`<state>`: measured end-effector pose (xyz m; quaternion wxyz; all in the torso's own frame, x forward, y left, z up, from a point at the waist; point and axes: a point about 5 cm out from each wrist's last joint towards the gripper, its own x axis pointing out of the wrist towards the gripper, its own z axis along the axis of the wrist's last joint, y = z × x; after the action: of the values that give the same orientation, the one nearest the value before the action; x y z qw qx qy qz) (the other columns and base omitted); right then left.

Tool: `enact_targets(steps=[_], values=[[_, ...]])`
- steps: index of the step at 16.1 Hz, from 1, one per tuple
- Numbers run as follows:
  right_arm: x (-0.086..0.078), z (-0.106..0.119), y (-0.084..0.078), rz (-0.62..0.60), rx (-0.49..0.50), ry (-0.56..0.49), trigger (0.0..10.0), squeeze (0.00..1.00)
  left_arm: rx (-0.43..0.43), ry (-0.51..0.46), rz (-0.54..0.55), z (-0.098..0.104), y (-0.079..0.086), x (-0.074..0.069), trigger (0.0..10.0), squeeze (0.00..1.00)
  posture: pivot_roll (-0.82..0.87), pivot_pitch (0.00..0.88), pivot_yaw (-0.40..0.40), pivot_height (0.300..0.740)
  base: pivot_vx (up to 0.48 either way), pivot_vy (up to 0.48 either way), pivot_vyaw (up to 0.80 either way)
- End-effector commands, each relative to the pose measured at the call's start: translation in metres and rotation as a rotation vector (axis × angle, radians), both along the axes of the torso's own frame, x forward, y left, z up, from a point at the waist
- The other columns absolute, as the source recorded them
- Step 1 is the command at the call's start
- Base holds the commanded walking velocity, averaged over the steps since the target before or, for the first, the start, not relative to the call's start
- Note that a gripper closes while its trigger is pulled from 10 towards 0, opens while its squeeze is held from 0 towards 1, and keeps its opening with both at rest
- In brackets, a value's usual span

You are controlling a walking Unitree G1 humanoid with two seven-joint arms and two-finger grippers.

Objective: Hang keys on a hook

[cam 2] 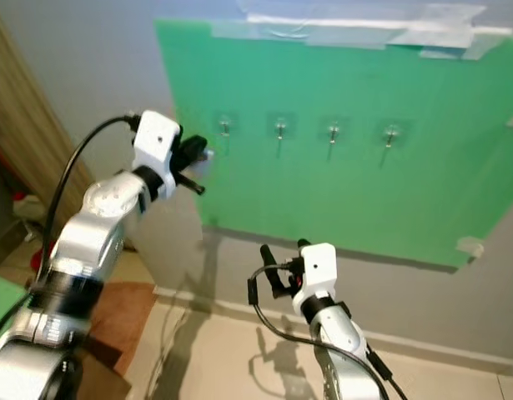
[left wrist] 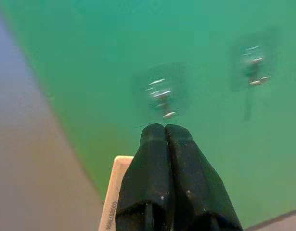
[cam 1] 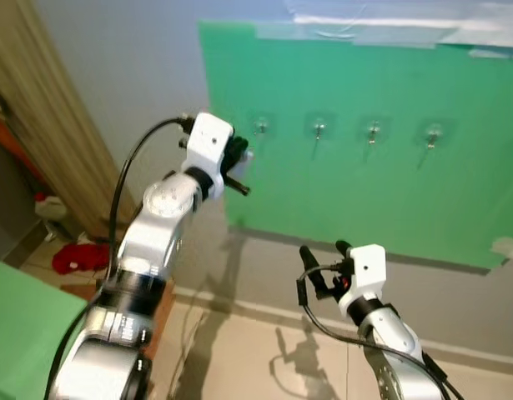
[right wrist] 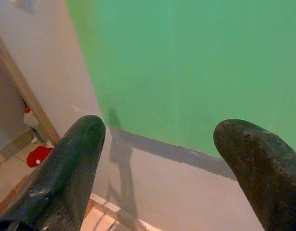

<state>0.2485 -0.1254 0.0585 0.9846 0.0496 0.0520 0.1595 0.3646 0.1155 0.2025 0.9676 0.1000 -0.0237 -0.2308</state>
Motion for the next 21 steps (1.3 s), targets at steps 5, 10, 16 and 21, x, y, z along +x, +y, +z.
enact_targets(steps=[5, 10, 16, 21], values=[[-0.005, 0.003, 0.001, -0.021, 0.005, -0.012, 10.0, 0.00, 0.035, -0.006, -0.029, 0.007, 0.000, 0.017, 10.0, 0.00, -0.10, 0.000, 0.127, 0.740, 0.000, 0.000, 0.00], [-0.008, 0.003, 0.002, -0.040, 0.013, -0.008, 10.0, 0.00, 0.044, -0.002, -0.114, 0.008, -0.019, 0.023, 10.0, 0.00, -0.10, 0.000, 0.149, 0.740, 0.000, 0.000, 0.00], [-0.012, 0.006, 0.001, -0.042, 0.018, -0.019, 10.0, 0.00, 0.007, 0.009, -0.055, 0.006, -0.015, 0.036, 10.0, 0.00, -0.14, 0.000, 0.171, 0.740, 0.000, 0.000, 0.00], [-0.021, 0.006, -0.006, -0.026, -0.001, -0.004, 10.0, 0.00, 0.008, -0.001, -0.037, 0.013, -0.017, 0.043, 10.0, 0.00, -0.18, 0.000, 0.177, 0.740, 0.000, 0.000, 0.00]])
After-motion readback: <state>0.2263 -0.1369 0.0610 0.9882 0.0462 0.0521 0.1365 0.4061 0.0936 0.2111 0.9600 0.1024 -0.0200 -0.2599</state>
